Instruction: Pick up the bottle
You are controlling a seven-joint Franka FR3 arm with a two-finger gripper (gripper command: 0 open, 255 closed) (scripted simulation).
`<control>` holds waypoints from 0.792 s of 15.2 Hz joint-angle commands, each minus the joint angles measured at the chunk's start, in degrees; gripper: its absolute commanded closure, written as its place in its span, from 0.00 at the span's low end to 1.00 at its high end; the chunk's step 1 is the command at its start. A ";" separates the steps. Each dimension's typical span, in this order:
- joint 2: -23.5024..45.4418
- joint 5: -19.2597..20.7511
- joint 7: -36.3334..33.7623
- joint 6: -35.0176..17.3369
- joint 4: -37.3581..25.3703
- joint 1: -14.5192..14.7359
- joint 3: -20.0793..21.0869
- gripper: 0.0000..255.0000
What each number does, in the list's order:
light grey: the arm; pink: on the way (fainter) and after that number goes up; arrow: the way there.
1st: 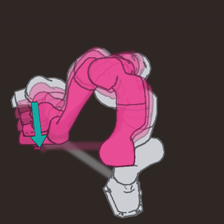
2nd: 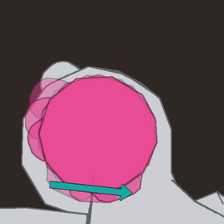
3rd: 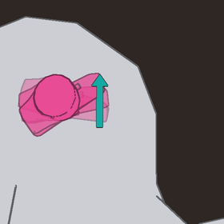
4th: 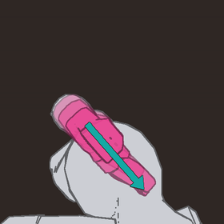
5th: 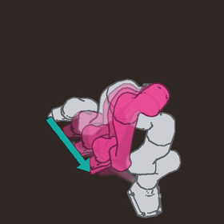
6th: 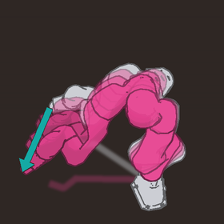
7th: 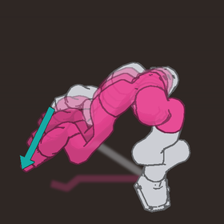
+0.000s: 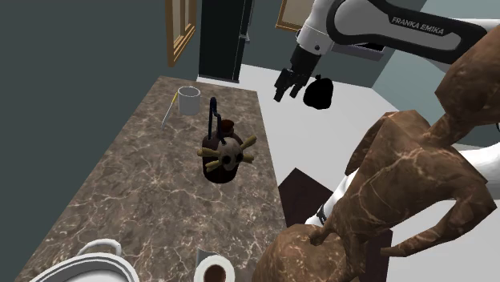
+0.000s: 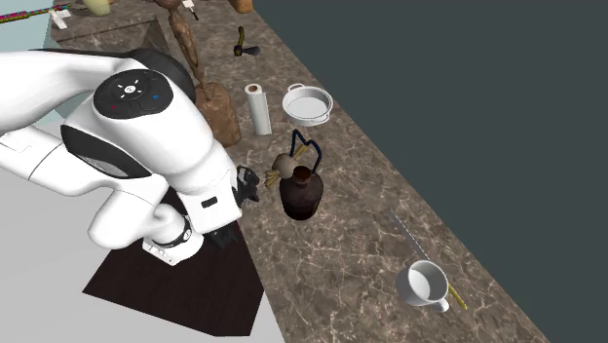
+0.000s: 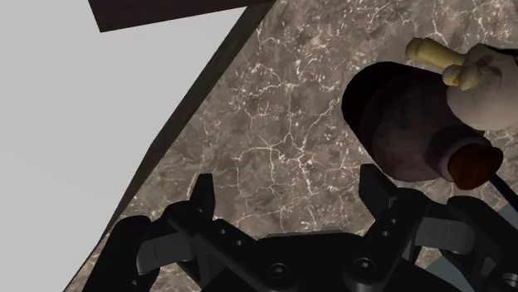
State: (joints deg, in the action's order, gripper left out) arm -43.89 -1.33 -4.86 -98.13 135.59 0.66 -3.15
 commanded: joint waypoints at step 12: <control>6.51 -4.64 -18.73 1.14 -8.26 3.05 16.22 0.00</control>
State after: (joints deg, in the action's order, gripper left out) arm -38.17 -5.69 -21.88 -96.58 127.74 3.56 11.66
